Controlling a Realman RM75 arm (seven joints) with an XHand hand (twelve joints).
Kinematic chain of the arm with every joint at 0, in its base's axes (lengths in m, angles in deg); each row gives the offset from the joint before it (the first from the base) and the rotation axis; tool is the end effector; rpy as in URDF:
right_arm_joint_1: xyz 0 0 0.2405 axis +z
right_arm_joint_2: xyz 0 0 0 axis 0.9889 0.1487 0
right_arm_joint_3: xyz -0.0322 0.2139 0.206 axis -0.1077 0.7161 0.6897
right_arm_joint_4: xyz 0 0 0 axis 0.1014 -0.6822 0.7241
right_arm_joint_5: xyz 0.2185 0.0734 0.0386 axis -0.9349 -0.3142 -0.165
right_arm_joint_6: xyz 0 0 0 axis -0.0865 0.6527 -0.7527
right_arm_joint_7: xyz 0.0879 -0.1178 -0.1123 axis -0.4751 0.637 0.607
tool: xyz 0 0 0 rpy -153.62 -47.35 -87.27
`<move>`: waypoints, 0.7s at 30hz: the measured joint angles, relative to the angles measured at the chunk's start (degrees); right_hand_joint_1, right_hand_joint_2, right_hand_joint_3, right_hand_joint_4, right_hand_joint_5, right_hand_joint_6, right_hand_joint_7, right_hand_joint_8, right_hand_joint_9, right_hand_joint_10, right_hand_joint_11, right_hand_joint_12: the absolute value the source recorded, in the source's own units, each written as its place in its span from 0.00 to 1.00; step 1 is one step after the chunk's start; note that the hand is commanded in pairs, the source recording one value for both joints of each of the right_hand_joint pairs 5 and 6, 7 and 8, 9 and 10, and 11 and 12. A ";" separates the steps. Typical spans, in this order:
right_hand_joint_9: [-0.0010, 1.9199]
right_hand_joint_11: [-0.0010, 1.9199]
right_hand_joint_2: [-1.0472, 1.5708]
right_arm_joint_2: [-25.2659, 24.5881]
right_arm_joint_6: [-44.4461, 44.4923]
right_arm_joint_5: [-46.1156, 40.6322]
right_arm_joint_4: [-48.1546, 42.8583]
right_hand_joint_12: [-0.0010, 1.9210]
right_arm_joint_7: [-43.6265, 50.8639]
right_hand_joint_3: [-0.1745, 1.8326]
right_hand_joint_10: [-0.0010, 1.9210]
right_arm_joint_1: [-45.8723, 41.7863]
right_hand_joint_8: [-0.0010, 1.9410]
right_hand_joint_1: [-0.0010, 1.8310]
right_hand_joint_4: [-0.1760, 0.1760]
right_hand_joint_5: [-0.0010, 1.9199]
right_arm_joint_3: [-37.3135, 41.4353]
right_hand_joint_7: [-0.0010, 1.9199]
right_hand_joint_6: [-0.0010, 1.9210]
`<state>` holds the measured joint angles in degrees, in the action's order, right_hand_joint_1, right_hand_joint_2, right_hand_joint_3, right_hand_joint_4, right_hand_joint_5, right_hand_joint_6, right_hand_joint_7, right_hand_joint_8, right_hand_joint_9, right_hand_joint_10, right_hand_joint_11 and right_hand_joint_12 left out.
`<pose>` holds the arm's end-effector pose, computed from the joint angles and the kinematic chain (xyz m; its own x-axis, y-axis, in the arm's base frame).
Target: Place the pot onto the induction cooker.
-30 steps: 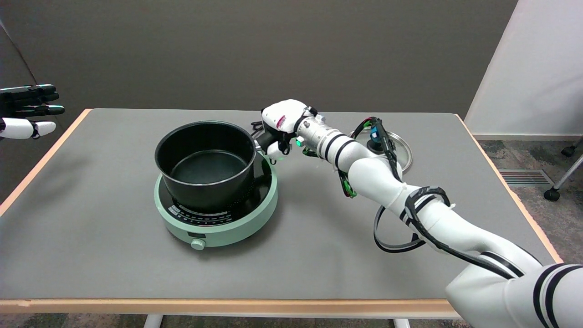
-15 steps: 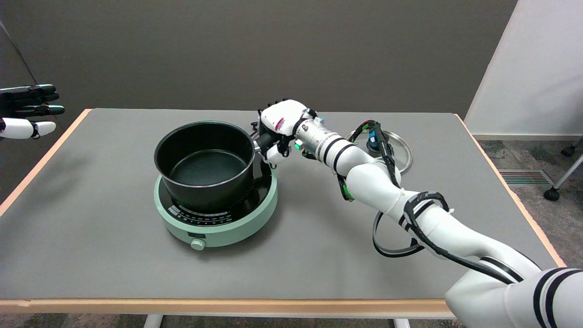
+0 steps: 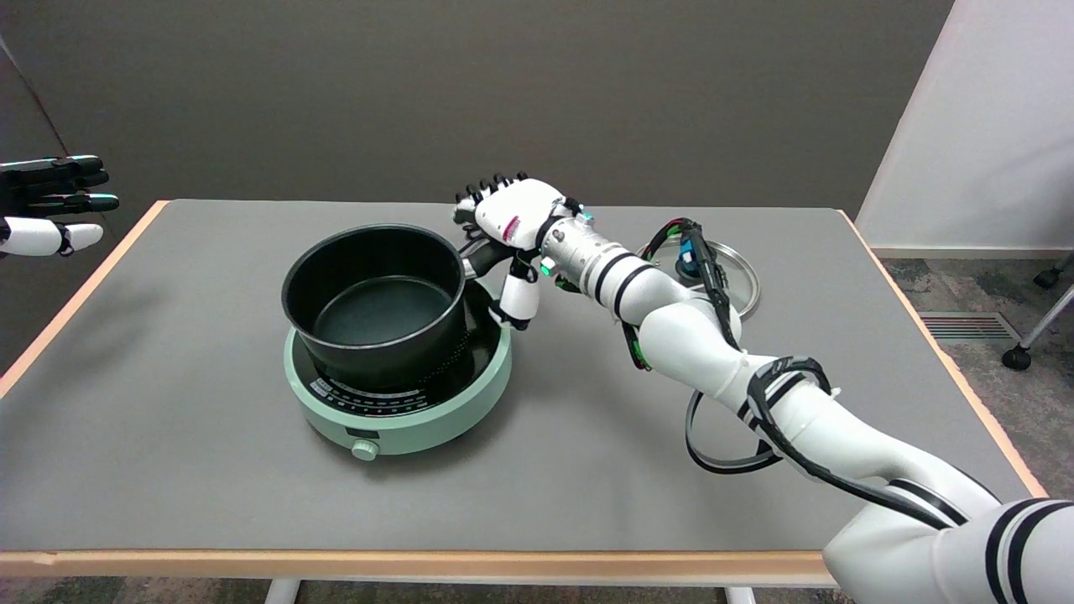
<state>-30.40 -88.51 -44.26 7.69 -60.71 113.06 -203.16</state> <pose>-0.2376 -0.5522 0.1872 0.9923 0.0005 -0.1239 0.1178 -0.3135 0.9423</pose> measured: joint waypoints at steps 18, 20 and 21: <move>0.02 0.02 0.18 1.19 -2.78 2.60 -5.89 0.02 -0.01 0.62 0.02 -0.35 0.02 0.60 0.51 0.02 0.59 0.02 0.02; 0.02 0.02 0.17 1.39 -3.21 2.77 -6.70 0.02 -0.01 0.62 0.02 -0.35 0.02 0.60 0.52 0.02 0.83 0.02 0.02; 0.02 0.02 0.17 1.49 -3.44 2.82 -7.17 0.02 -0.01 0.61 0.02 -0.35 0.02 0.60 0.53 0.02 0.99 0.02 0.02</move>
<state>-28.91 -91.94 -41.44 0.52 -60.72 112.71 -202.17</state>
